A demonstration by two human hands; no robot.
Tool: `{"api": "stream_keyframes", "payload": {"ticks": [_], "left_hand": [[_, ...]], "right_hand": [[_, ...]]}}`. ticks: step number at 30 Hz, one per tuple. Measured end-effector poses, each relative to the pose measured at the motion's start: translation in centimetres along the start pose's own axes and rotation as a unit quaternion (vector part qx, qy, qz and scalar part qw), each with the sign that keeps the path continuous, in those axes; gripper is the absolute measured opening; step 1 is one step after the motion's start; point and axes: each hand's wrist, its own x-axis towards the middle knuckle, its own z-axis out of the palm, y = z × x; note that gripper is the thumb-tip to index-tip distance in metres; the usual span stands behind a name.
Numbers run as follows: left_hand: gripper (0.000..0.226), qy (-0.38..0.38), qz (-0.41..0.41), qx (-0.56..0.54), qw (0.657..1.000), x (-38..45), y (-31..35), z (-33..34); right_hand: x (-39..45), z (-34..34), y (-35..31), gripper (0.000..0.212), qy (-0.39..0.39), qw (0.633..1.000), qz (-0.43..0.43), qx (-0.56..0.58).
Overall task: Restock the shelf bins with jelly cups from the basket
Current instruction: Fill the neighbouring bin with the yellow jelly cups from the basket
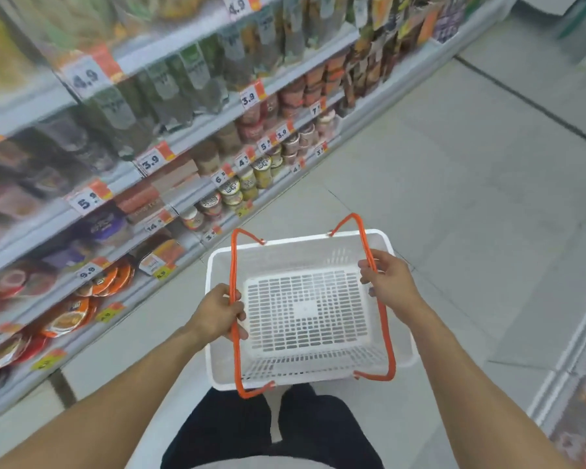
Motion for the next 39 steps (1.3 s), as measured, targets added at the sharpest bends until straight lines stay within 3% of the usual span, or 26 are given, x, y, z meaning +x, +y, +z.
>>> {"api": "stream_keyframes", "payload": {"ticks": [9, 20, 24, 33, 39], "left_hand": [[0.008, 0.067, -0.084, -0.108, 0.988, 14.3, 7.8, 0.7], [0.007, 0.083, -0.139, -0.243, 0.956, 34.4, 16.6, 1.7], [0.019, 0.093, -0.137, -0.27, 0.948, 40.6, 18.4, 3.8], [0.012, 0.174, -0.208, -0.259, 0.927, 56.8, 16.8, 9.2], [0.007, 0.189, -0.243, -0.125, 0.943, 62.7, 10.9, 11.2]], "right_hand": [[21.3, -1.5, -9.0, 0.025, -0.079, 0.994, 0.067, 0.022], [47.2, 0.1, -16.4, 0.023, -0.092, 0.989, 0.117, -0.023], [55.5, 0.9, -16.0, 0.023, -0.104, 0.988, 0.108, -0.045], [75.3, 4.4, -8.3, 0.035, -0.149, 0.974, 0.124, -0.116], [82.3, 6.4, -3.3, 0.033, -0.136, 0.979, 0.1, -0.117]]}}
